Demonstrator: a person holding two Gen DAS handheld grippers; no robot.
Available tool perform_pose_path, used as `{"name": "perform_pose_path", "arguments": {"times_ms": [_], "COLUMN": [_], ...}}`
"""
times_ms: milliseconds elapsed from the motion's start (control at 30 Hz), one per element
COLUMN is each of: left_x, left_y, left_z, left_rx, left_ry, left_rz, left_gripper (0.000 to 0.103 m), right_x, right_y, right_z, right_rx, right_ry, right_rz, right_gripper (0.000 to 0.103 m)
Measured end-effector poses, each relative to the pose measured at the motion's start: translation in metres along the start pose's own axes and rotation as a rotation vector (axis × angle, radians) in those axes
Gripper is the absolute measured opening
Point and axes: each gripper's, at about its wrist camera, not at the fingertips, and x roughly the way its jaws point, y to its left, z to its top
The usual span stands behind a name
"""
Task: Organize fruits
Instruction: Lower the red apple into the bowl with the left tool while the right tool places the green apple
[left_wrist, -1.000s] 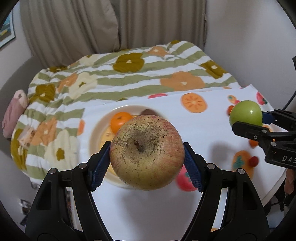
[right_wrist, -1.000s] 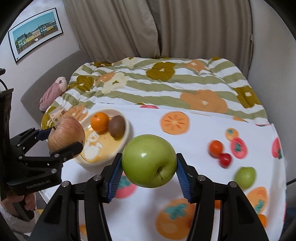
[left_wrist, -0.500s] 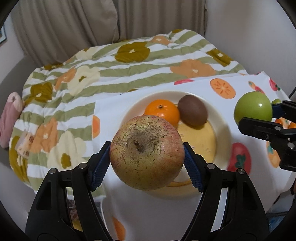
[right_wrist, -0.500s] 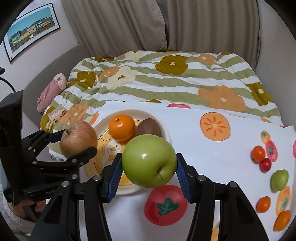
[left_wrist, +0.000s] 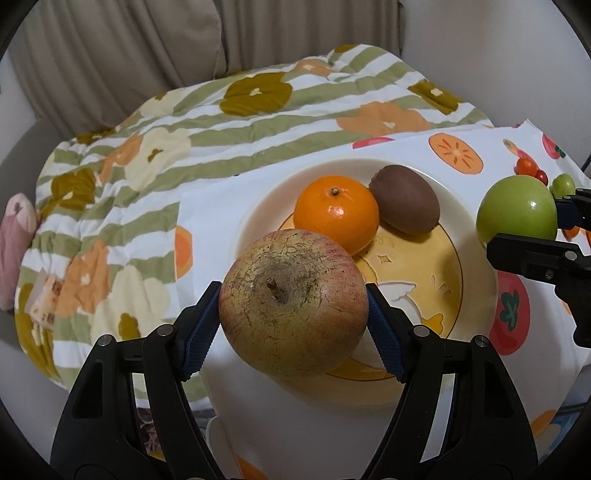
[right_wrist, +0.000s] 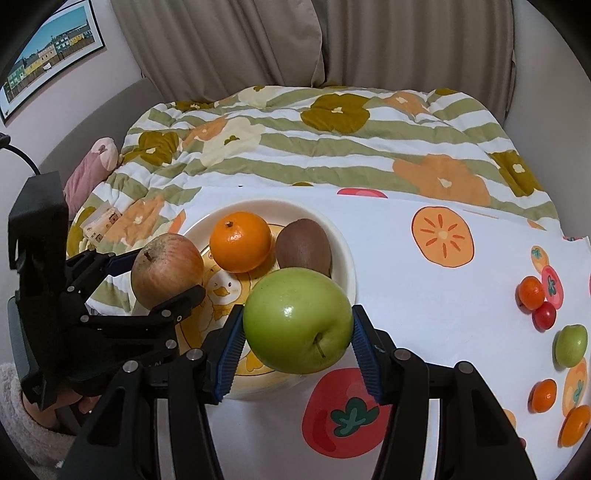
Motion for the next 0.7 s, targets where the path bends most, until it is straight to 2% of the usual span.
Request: {"name": "perform_pose_path", "arguments": {"times_ms": [33, 100, 133, 200, 367, 700], "left_x": [-0.003, -0.009, -0.013, -0.020, -0.029, -0.036], "left_y": [-0.002, -0.002, -0.002, 0.000, 0.005, 0.016], "left_z": [0.000, 0.001, 0.003, 0.005, 0.007, -0.007], "left_rx": [0.005, 0.011, 0.012, 0.003, -0.018, -0.079], "left_ry": [-0.012, -0.041, -0.055, -0.078, -0.075, -0.038], "left_rz": [-0.004, 0.019, 0.028, 0.021, 0.022, 0.009], "left_gripper": [0.083, 0.101, 0.103, 0.103, 0.103, 0.103], "right_x": [0.000, 0.000, 0.000, -0.001, -0.005, 0.015], "right_y": [-0.001, 0.000, 0.000, 0.000, -0.002, -0.002], "right_z": [0.000, 0.000, 0.000, 0.000, 0.003, 0.007], "right_rx": [0.002, 0.000, -0.001, -0.004, -0.013, -0.036], "right_ry": [0.001, 0.000, -0.002, -0.005, -0.013, 0.027], "right_rz": [0.001, 0.001, 0.001, 0.002, 0.005, 0.034], "right_gripper": [0.052, 0.052, 0.052, 0.052, 0.052, 0.052]}}
